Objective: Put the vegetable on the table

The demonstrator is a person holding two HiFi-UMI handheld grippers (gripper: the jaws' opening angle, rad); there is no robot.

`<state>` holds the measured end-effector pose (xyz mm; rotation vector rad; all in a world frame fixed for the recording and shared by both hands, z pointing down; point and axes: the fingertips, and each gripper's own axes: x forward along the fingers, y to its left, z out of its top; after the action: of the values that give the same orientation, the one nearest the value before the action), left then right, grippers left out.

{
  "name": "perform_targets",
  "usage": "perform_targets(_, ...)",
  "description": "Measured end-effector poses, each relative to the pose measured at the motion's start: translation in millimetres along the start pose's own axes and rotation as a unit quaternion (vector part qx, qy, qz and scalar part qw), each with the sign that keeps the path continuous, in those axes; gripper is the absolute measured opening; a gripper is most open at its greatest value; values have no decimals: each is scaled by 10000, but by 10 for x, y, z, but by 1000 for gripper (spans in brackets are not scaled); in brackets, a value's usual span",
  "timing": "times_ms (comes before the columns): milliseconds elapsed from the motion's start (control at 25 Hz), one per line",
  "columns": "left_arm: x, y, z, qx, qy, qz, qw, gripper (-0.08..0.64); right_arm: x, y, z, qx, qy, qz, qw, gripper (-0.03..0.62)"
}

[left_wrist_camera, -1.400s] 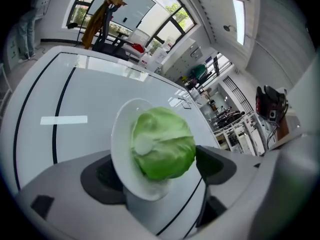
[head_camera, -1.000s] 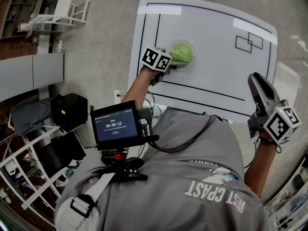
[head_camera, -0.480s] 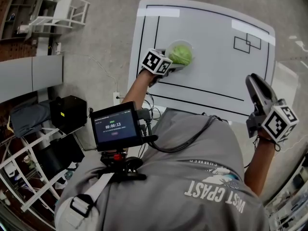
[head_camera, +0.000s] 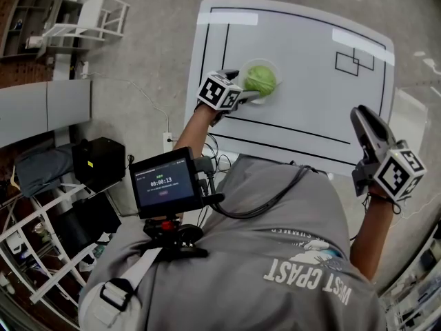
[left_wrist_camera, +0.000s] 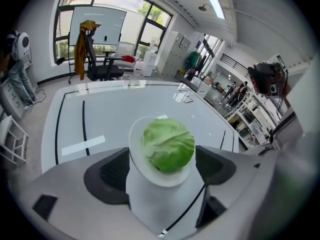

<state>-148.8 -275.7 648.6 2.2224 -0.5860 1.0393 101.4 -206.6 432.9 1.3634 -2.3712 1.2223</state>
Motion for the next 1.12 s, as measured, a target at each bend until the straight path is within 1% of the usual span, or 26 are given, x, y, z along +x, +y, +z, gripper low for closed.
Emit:
perform_targets(160,-63,-27,117,81,-261,-17,9996,417,47,8,-18,-58,39,-1,10000,98)
perform_targets(280,12,-3,103,121,-224,-4,9997,417,86,-16,-84,12,48,16,10000,98)
perform_targets(360,65,58,41,190,-128,188,9996,417,106,-15,-127,27,81,30,10000,98)
perform_targets(480,16,100,20,485,-139,581,9970,406,108,-11,-138,36,108,33,9999,98)
perform_targets(520,-27,111,60,556,-217,687,9959,390,114,-16,-119,19,92,23,10000,98)
perform_targets(640,-207,110,206,649,-563,967,9916,298,132,-7,-94,-50,73,43,10000,98)
perform_targets(720,-333,74,351,690,-846,1097,9880,263,151,-52,-107,-18,67,78,9999,98)
perform_targets(840,-536,13,645,946,-1304,1280,9786,221,227,-113,-78,-9,37,144,9999,98)
perform_targets(920,-756,-64,835,1151,-1633,1412,9696,190,262,-67,-47,-62,-2,203,9998,98)
perform_targets(960,-893,-116,940,1259,-1832,1490,9635,166,268,-30,-32,-85,-38,241,9997,98)
perform_targets(1080,-1281,-254,1278,1576,-2430,1761,9408,54,289,44,19,-201,-138,372,9990,98)
perform_targets(1120,-1404,-318,1378,1636,-2654,1766,9336,18,284,84,38,-296,-157,405,9986,98)
